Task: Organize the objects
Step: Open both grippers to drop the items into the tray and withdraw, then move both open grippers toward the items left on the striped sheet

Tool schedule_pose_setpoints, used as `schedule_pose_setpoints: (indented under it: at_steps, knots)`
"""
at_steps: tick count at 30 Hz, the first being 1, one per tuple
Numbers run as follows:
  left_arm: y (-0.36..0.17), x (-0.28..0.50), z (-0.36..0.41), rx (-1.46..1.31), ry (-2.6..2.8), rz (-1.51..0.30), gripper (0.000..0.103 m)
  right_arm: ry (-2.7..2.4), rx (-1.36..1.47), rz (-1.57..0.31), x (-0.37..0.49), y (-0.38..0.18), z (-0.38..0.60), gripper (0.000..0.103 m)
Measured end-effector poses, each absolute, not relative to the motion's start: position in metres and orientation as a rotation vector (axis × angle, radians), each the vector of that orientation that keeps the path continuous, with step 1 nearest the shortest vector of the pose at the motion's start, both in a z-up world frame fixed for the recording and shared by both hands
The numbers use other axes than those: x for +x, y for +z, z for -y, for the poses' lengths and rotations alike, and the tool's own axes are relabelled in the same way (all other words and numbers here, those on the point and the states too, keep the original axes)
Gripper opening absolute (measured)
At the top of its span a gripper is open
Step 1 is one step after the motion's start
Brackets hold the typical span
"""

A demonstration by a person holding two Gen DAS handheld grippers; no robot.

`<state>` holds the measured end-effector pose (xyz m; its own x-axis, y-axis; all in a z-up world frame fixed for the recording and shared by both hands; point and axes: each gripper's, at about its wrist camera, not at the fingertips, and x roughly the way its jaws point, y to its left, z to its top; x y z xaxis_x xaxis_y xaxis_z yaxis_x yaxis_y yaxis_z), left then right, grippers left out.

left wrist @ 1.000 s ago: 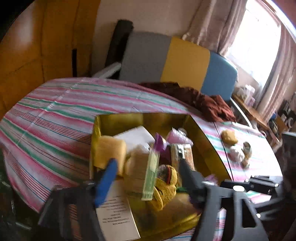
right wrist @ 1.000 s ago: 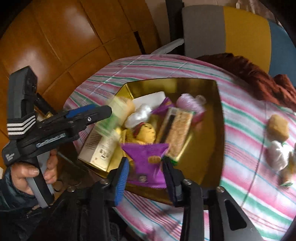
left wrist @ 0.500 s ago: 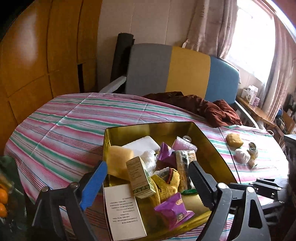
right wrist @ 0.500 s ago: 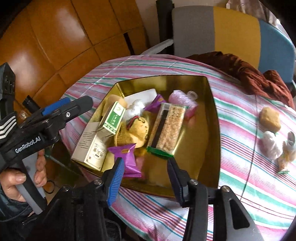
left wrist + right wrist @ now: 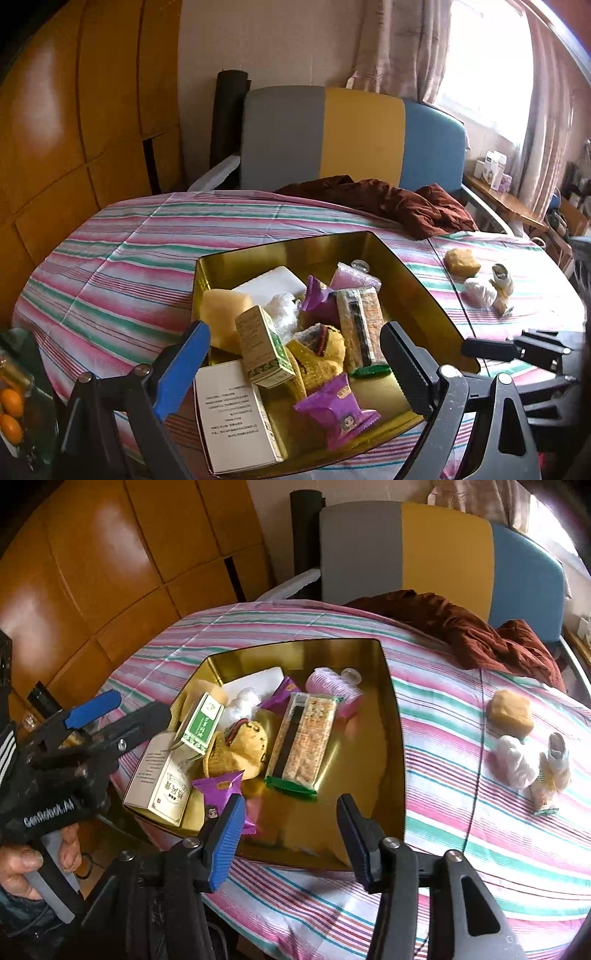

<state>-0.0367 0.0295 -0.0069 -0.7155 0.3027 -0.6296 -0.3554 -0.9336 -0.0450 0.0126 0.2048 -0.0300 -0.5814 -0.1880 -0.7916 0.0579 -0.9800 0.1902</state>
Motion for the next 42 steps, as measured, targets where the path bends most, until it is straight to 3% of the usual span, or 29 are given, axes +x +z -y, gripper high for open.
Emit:
schedule_pose_setpoints:
  at_steps: [21, 42]
  knots:
    - [-0.007, -0.024, -0.074, -0.918, 2.503, -0.248, 0.094, -2.847, 1.483, 0.358, 0.023, -0.029, -0.301, 0.055]
    - [-0.01, -0.028, -0.123, -0.929, 2.389, -0.319, 0.095, -3.026, 1.77, 0.872, 0.038, -0.056, -0.479, 0.055]
